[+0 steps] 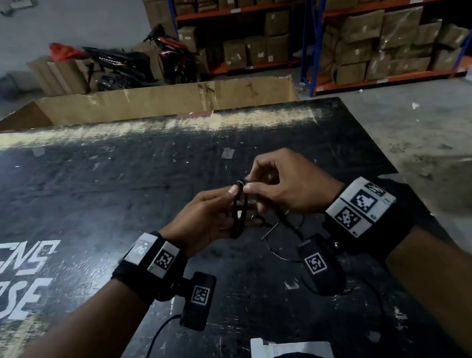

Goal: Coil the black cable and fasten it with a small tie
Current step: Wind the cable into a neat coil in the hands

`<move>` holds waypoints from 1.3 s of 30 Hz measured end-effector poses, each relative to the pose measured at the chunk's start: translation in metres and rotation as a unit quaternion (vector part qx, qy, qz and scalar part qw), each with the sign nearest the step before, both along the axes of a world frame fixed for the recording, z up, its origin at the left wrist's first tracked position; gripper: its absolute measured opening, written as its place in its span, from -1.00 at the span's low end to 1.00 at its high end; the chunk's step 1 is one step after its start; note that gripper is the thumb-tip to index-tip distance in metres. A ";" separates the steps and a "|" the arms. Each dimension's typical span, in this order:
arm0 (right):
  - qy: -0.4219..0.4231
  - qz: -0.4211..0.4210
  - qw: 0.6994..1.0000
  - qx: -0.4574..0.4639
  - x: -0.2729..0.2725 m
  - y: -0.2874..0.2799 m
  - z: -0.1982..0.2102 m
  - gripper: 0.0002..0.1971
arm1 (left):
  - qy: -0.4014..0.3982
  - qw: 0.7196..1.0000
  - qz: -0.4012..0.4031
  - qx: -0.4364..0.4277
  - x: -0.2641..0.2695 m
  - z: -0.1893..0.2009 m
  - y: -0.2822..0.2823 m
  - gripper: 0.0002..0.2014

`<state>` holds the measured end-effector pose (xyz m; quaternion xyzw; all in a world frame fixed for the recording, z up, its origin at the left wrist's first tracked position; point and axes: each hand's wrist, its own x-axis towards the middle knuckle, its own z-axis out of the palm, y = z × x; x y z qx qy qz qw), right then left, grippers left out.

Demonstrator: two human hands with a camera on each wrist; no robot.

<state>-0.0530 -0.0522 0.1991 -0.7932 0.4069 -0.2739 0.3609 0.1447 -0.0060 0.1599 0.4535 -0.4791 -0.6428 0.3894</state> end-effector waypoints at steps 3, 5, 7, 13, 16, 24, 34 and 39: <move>-0.056 0.065 0.993 0.075 0.003 0.009 -0.010 -0.88 | 0.038 0.999 0.024 -0.026 0.000 0.003 -0.001 -0.68; -0.081 0.088 0.987 0.107 0.007 0.015 -0.019 -0.80 | 0.051 0.997 0.038 -0.041 0.001 0.005 -0.002 -0.62; -0.119 0.106 0.976 0.151 0.010 0.021 -0.028 -0.71 | 0.069 0.995 0.055 -0.050 0.005 0.010 -0.007 -0.58; -0.101 0.123 0.960 0.229 0.019 0.034 -0.066 -0.58 | 0.132 0.986 0.092 -0.052 0.027 0.028 -0.015 -0.54; -0.074 0.110 0.969 0.210 0.020 0.039 -0.088 -0.61 | 0.151 0.982 0.091 -0.070 0.040 0.042 -0.017 -0.51; -0.086 0.101 0.959 0.250 0.016 0.026 -0.100 -0.61 | 0.222 0.971 -0.001 -0.086 0.039 0.064 -0.006 -0.51; -0.020 0.033 0.994 0.097 0.000 -0.017 -0.065 -0.88 | 0.103 0.969 -0.223 -0.006 0.013 0.040 0.014 -0.51; 0.163 0.009 0.982 -0.095 -0.014 -0.022 -0.025 -0.72 | -0.033 0.974 -0.225 0.006 0.007 0.016 0.019 -0.53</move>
